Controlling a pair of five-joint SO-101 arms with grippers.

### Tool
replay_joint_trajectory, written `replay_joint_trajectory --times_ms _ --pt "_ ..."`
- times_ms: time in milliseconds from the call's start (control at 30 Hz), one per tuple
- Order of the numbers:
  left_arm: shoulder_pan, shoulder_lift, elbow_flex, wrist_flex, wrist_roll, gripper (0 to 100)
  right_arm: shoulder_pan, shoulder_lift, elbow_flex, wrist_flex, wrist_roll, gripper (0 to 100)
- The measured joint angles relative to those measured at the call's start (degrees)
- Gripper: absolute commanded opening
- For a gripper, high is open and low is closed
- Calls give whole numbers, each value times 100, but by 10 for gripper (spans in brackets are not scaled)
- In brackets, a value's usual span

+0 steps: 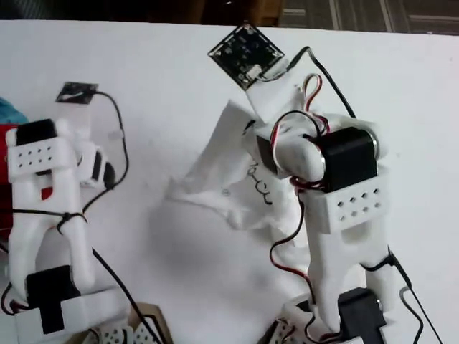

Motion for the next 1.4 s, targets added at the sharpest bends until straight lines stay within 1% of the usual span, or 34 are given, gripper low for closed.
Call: replay_joint_trajectory --times_ms 100,233,300,400,533,767,833,967,1033,1167,1233,1400 --pt "62 0 -659 510 79 211 0 26 0 -18 -334 18" --pt "299 0 -2022 1415 185 211 -176 343 0 -62 -492 18" --pt "484 0 -2690 1670 422 211 -369 536 0 -70 -492 18" --pt "695 -9 -3367 1793 818 211 -677 774 0 -114 -492 18" --pt "1222 -9 -3622 1793 1424 211 -870 1011 0 -290 -492 18" --pt "2136 -9 -3684 1793 2321 211 -870 1486 0 -501 -492 19" --pt "2268 -9 -3719 1793 2479 211 -879 1582 0 -519 -492 19" --pt "2303 -9 -3719 1741 2576 211 -870 1802 0 -519 -492 28" --pt "2303 -9 -3719 1723 2576 211 -870 1899 0 -519 -492 77" --pt "2145 -9 -3719 1477 2576 211 -818 2268 0 -519 -492 246" --pt "2031 -9 -3719 1389 2576 211 -703 2426 0 -519 -492 306" --pt "2013 -9 -3719 1345 2576 211 -615 2435 -185 -220 -369 315"
